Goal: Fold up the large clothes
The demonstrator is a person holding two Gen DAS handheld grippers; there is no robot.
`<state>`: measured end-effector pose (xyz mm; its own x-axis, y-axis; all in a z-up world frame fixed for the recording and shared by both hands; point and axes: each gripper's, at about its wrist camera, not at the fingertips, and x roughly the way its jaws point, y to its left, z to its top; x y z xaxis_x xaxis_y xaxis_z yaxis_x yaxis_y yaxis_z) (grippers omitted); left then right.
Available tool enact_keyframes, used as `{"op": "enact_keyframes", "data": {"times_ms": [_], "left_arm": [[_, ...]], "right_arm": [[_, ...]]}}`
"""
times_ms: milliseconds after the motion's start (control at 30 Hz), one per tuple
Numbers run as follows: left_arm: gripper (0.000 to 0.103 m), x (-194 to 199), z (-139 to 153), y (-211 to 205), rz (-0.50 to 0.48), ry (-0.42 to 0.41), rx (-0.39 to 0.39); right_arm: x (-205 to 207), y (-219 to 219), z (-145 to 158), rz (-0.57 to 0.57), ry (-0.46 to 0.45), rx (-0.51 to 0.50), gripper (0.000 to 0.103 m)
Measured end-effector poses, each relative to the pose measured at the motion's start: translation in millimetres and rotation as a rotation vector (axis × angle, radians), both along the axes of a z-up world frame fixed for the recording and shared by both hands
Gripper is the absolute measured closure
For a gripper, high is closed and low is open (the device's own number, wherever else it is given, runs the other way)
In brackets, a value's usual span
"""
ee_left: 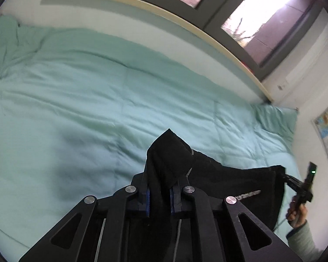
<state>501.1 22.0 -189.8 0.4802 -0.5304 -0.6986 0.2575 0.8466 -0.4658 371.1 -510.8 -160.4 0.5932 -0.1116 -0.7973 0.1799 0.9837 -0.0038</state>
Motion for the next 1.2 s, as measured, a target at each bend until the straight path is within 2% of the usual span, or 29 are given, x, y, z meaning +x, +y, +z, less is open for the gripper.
{"op": "enact_keyframes", "data": {"times_ms": [67, 200, 267, 300, 367, 500, 600, 633, 667, 800, 833, 967, 1033, 1100, 1200], "left_arm": [[0.091, 15.8, -21.0, -1.6, 0.037, 0.052, 0.024], [0.09, 38.3, -98.9, -4.4, 0.068, 0.234, 0.1], [0.085, 44.6, -143.8, -2.9, 0.077, 0.34, 0.103], [0.084, 45.9, -154.8, -2.3, 0.079, 0.361, 0.095], [0.082, 45.6, -166.4, 1.9, 0.093, 0.373, 0.059], [0.075, 44.9, -163.2, 11.6, 0.069, 0.41, 0.008], [0.066, 38.8, -146.8, 34.6, 0.08, 0.455, -0.063], [0.056, 32.5, -139.4, 43.4, 0.092, 0.447, -0.072], [0.051, 27.3, -130.9, 49.3, 0.104, 0.43, -0.062], [0.05, -2.8, -90.3, 57.4, 0.104, 0.345, 0.036], [0.05, -13.7, -78.3, 55.9, 0.096, 0.31, 0.071], [0.05, -36.5, -48.3, 57.1, 0.094, 0.246, 0.118], [0.05, -52.4, -32.9, 49.2, 0.087, 0.223, 0.084], [0.05, -84.9, -15.4, 26.5, 0.025, 0.178, 0.059], [0.05, -136.3, 0.2, -12.0, -0.078, 0.099, 0.032]], "right_arm": [[24.7, 0.5, -16.6, -0.017, 0.042, -0.019, 0.087], [63.6, -2.9, -97.4, -0.041, 0.241, 0.008, 0.087], [65.9, -3.9, -137.7, -0.042, 0.325, 0.043, 0.087], [64.4, -4.3, -154.1, -0.049, 0.348, 0.059, 0.087], [61.5, -6.5, -161.4, -0.066, 0.344, 0.077, 0.087], [63.9, -11.8, -157.1, -0.064, 0.37, 0.089, 0.085], [56.1, -21.3, -135.6, -0.075, 0.369, 0.13, 0.069], [48.9, -26.8, -123.6, -0.088, 0.346, 0.158, 0.062], [37.9, -32.7, -107.7, -0.104, 0.311, 0.183, 0.059], [-6.0, -37.9, -57.2, -0.125, 0.224, 0.209, 0.057], [-20.4, -34.1, -44.5, -0.112, 0.206, 0.222, 0.053], [-59.7, 6.0, -13.1, -0.034, 0.169, 0.249, 0.052], [-77.0, 34.1, -9.7, 0.001, 0.168, 0.272, 0.051], [-91.3, 69.5, -10.5, 0.043, 0.178, 0.261, 0.051], [-100.6, 117.8, -17.3, 0.086, 0.186, 0.19, 0.051]]}}
